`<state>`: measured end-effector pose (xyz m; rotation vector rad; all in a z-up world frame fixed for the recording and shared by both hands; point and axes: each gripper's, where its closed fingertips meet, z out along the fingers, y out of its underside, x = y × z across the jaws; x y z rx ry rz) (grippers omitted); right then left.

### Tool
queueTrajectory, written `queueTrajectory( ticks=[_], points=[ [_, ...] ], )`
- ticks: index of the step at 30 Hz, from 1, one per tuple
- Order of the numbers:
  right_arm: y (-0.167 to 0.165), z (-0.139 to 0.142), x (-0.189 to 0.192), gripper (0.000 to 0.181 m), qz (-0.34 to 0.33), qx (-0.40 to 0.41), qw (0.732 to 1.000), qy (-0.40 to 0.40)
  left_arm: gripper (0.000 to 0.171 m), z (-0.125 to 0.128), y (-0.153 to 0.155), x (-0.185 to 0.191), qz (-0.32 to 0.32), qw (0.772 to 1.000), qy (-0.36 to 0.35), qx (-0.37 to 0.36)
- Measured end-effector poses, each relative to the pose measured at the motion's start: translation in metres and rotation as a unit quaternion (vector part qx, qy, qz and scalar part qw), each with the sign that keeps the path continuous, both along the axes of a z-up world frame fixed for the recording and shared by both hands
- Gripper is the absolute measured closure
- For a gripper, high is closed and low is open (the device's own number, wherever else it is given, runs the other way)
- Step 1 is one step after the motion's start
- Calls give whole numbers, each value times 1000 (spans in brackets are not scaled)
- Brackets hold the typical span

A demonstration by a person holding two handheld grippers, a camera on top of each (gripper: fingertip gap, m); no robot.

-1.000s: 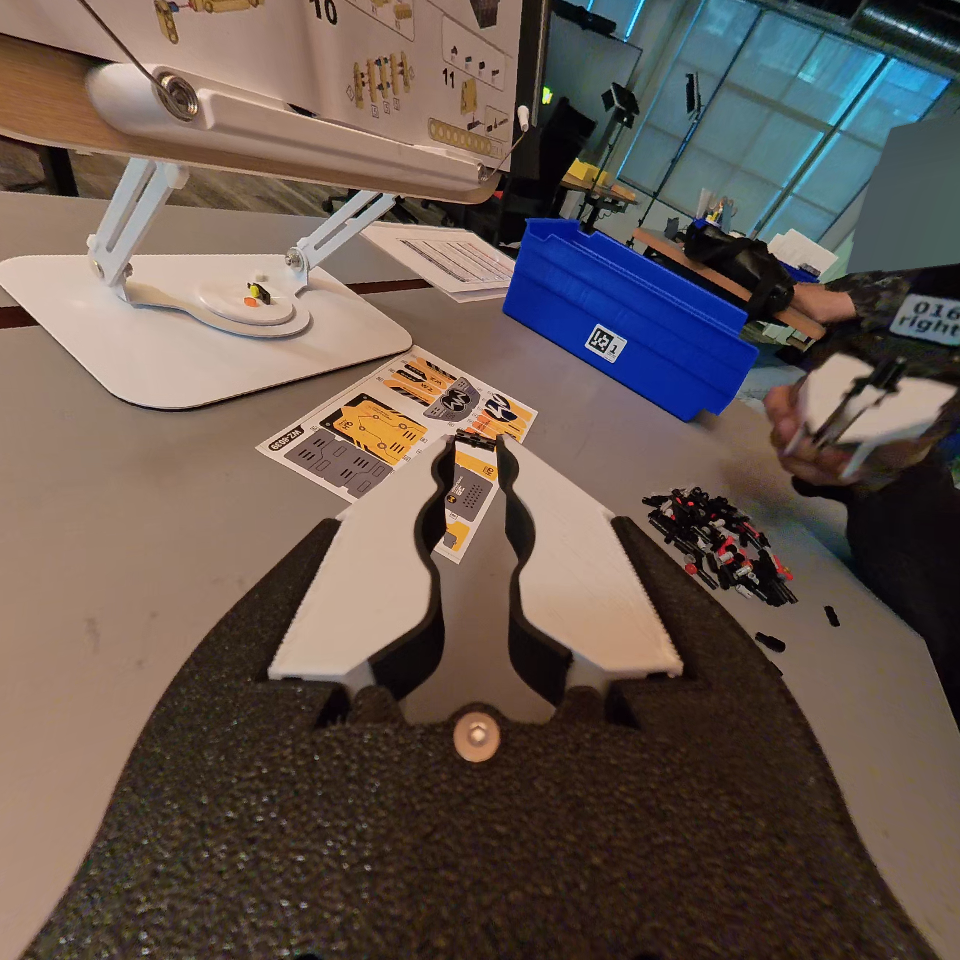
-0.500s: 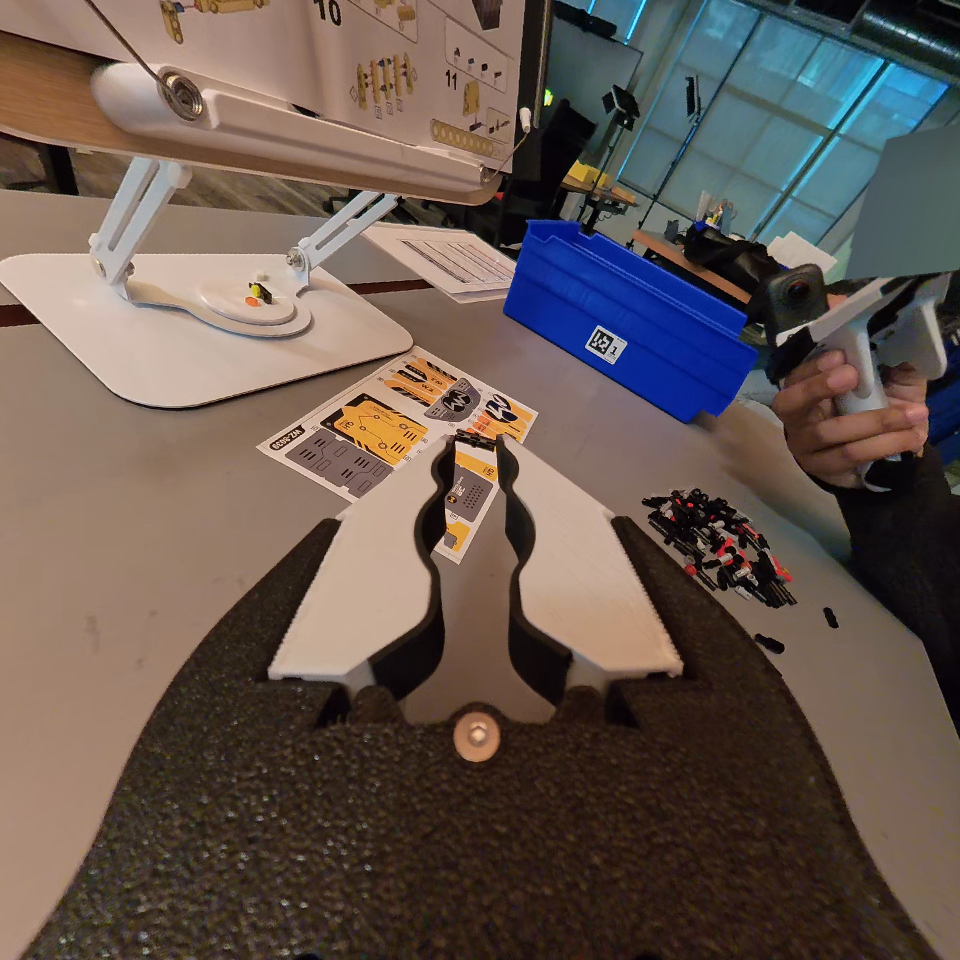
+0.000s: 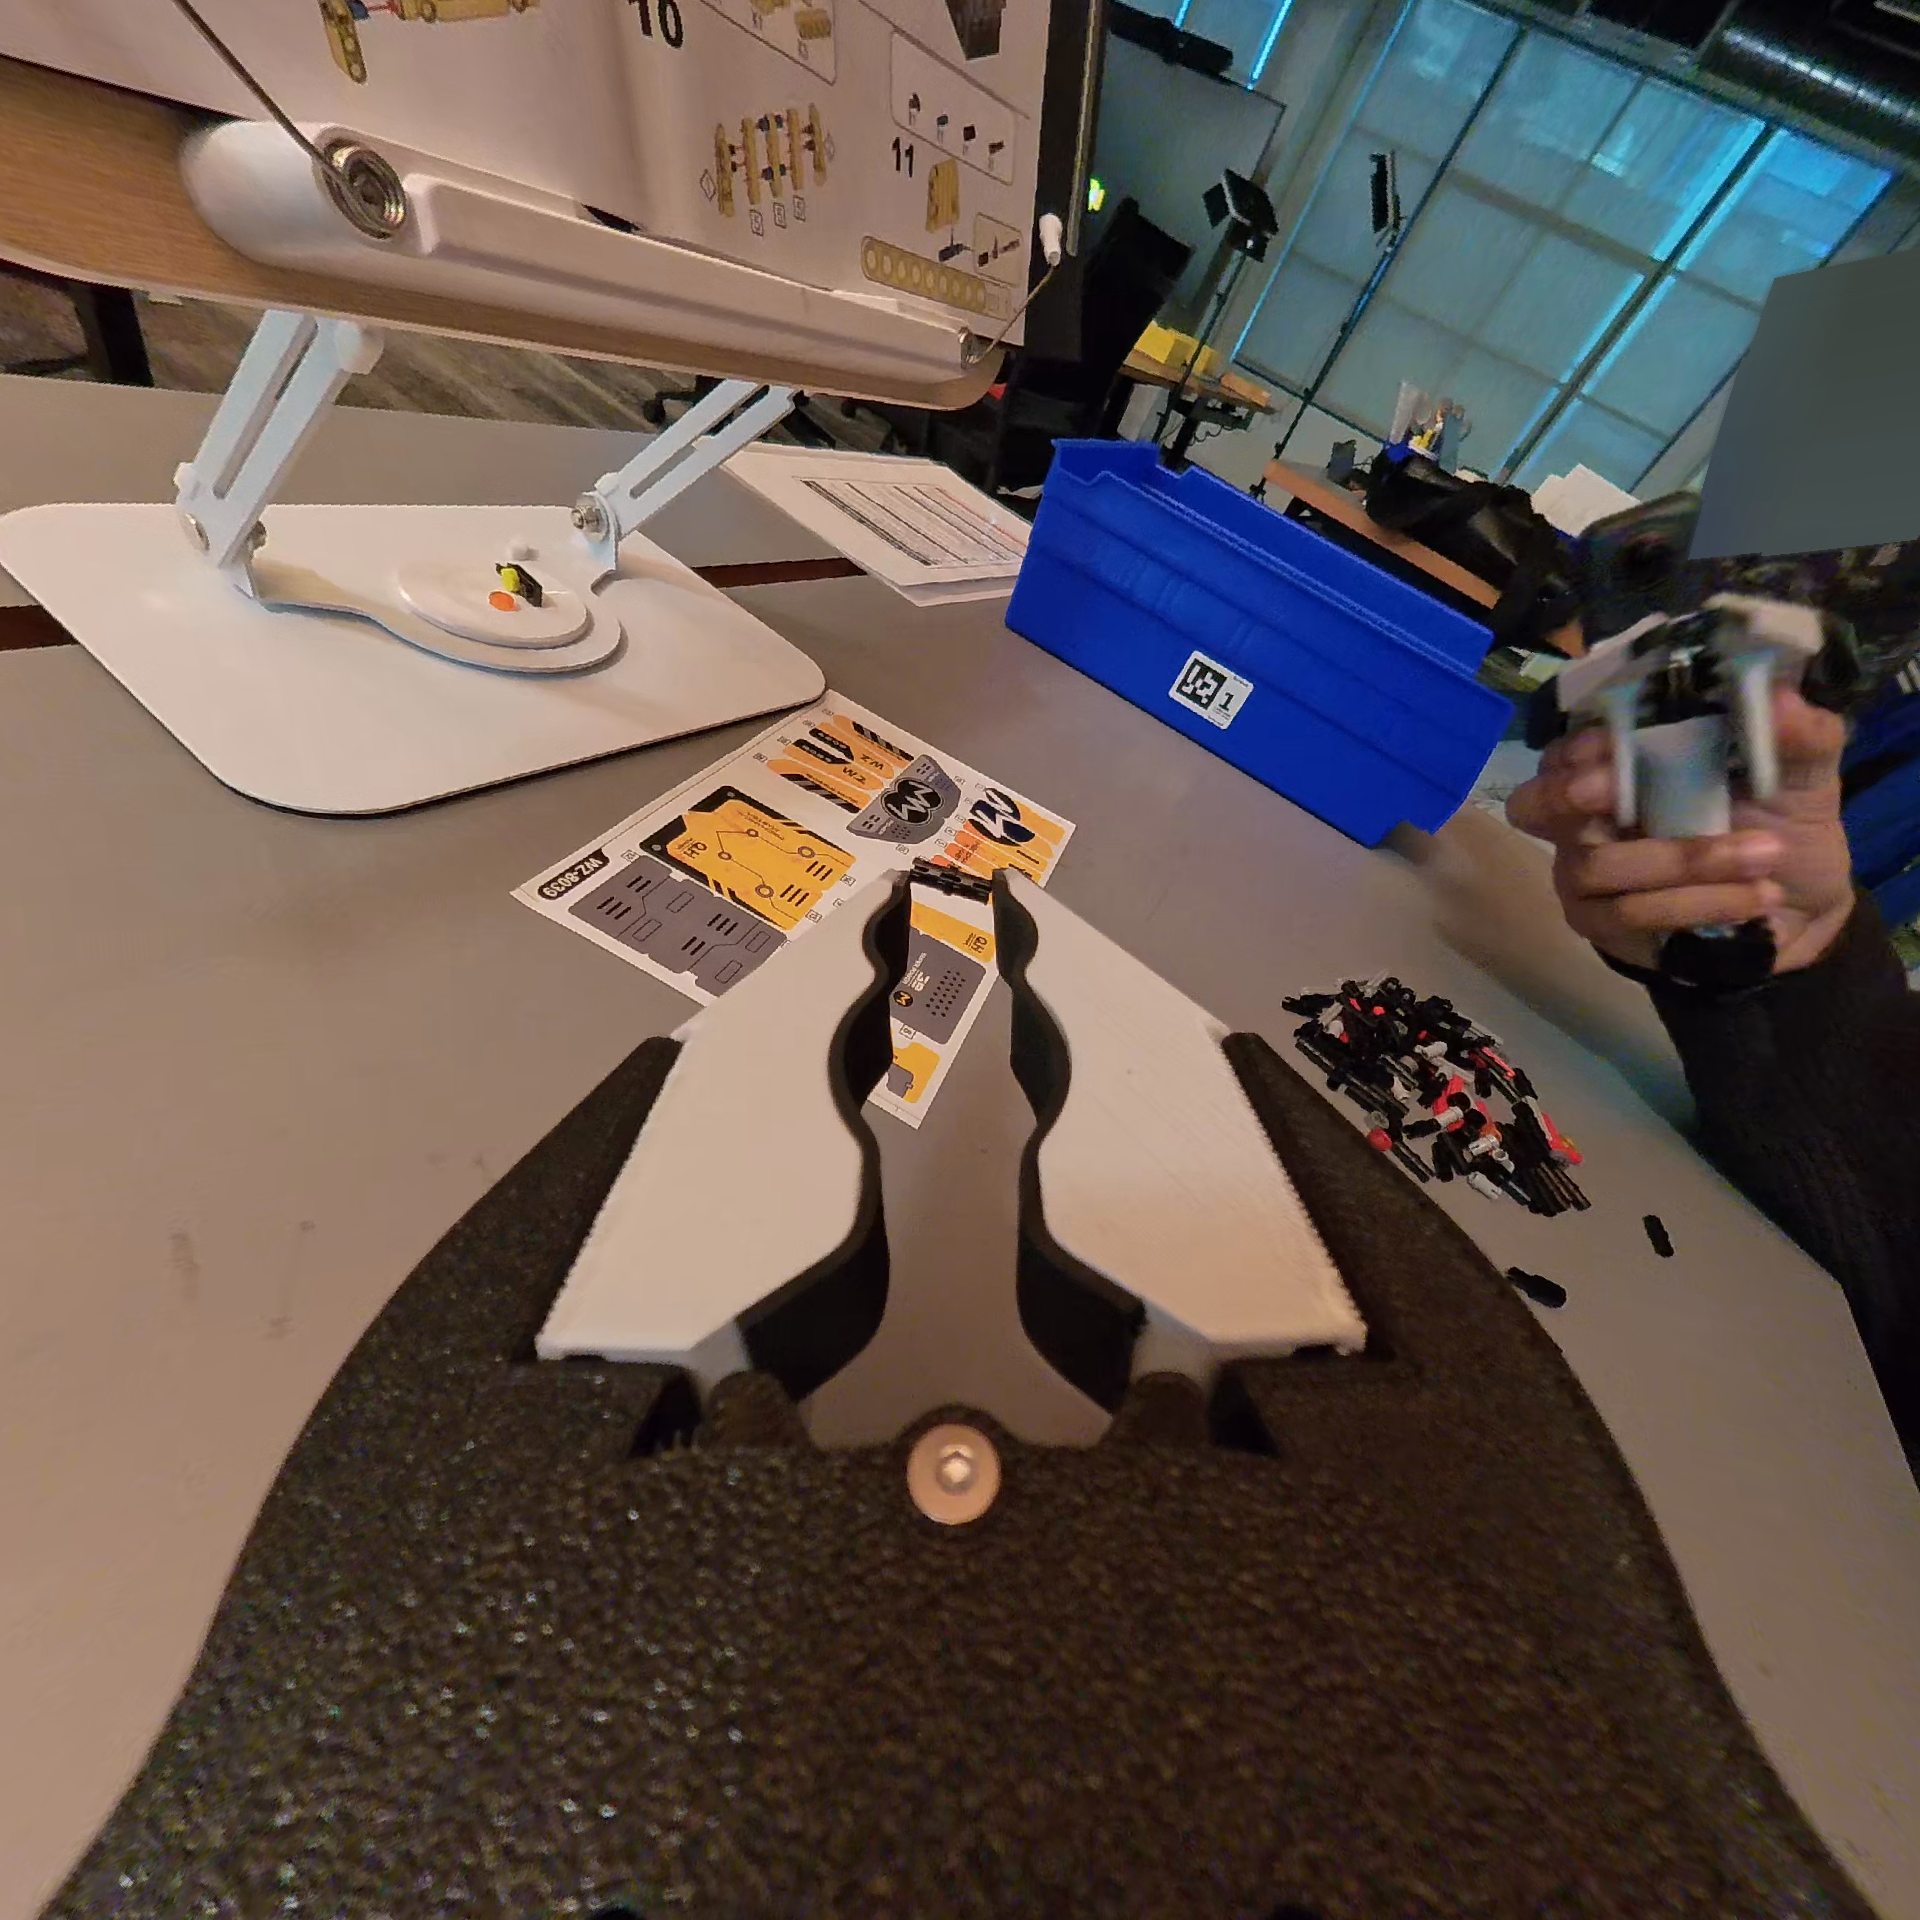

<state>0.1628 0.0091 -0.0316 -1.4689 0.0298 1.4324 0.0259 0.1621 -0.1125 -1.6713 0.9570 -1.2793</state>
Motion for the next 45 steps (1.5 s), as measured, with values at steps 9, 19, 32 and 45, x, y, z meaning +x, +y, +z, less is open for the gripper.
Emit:
queueTrajectory(
  ticks=[9, 19, 32, 45],
  points=[
    [19, -150, 32, 175, -110, -189, 819, -531, 157, 0, 0, 0, 0, 1000, 0, 0],
    [14, -164, 34, 174, -97, -201, 788, -573, 157, 0, 0, 0, 0, 1000, 0, -1],
    [13, -166, 35, 174, -97, -204, 786, -576, 157, -1, 0, 0, 0, 1000, 1, -2],
    [15, -167, 47, 174, -119, -209, 773, -587, 157, 0, 1, 0, 1, 1000, -2, -3]
  ],
)
